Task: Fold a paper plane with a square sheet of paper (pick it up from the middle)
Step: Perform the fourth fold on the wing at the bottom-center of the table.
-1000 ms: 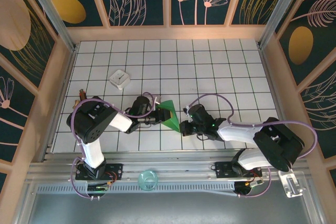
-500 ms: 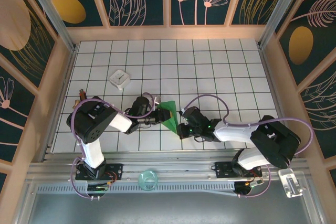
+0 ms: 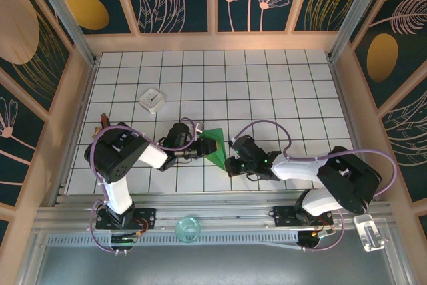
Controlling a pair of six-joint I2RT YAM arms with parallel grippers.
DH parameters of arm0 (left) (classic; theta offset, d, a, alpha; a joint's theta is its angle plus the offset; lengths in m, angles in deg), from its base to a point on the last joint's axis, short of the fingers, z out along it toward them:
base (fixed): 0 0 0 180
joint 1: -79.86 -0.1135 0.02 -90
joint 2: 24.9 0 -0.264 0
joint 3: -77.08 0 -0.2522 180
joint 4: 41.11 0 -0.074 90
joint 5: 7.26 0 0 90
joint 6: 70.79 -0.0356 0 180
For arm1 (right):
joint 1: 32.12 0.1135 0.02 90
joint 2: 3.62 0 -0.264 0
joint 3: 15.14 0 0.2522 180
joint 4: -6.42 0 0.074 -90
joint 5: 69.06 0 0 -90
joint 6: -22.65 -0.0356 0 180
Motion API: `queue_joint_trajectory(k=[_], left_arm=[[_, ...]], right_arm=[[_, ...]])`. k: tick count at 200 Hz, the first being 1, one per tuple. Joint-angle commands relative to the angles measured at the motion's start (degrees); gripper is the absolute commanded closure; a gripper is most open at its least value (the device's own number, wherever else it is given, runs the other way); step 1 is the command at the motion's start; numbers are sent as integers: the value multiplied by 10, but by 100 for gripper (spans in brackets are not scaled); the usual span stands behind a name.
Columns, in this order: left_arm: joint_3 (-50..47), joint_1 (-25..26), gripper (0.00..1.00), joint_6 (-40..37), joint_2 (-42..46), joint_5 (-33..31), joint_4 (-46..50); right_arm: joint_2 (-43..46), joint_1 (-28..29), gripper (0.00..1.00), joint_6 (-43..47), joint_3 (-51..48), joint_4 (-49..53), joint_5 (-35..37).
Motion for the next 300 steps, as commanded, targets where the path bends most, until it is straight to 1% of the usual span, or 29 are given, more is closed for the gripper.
queue_joint_trajectory(k=[1, 41, 51, 56, 88, 128, 132, 167, 300], left_arm=[[-3, -3, 70, -15, 8, -24, 61], [-3, -2, 69, -17, 61, -23, 81], [-3, 0, 70, -15, 62, -19, 83], [-2, 0, 69, -15, 81, -17, 85], [8, 10, 69, -9, 93, -2, 84], [39, 18, 69, -3, 69, 20, 81], [42, 19, 69, -3, 52, 21, 81], [63, 18, 69, -21, 25, 16, 104], [70, 17, 70, -31, -20, 0, 100]], right_arm=[[-9, -6, 100, -2, -5, -9, -5], [-7, -9, 100, -2, -10, -13, -6], [-8, -9, 100, -2, -10, -13, -6], [-8, -9, 100, -2, -10, -13, -6], [-8, -11, 100, -2, -12, -14, -4], [-9, -10, 100, -2, -11, -15, -5], [-8, -10, 100, -3, -12, -15, -5], [-8, -11, 100, -3, -12, -14, -4], [-3, -10, 100, -11, -20, -19, -7]])
